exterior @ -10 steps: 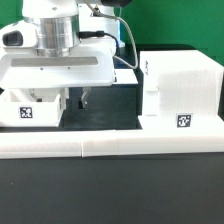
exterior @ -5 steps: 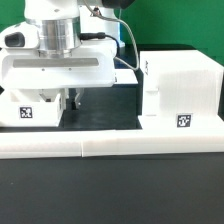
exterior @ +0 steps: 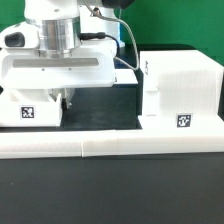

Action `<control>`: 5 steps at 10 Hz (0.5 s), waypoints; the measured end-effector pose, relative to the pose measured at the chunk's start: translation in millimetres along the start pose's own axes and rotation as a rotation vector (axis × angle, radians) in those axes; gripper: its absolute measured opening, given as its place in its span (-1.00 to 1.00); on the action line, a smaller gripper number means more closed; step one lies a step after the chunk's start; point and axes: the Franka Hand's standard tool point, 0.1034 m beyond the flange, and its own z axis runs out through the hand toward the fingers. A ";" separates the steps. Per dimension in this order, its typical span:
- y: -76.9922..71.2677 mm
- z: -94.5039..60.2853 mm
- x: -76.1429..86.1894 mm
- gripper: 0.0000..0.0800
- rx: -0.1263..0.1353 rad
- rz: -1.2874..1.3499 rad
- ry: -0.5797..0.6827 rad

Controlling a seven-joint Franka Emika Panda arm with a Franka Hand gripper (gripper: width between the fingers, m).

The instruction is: Assemble drawer

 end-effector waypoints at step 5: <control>-15.3 -0.7 3.2 -0.90 0.000 -0.008 -0.001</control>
Offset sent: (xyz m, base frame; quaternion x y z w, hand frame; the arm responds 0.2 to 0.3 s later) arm 0.0000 0.0000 0.0000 0.0000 0.0000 0.0000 1.0000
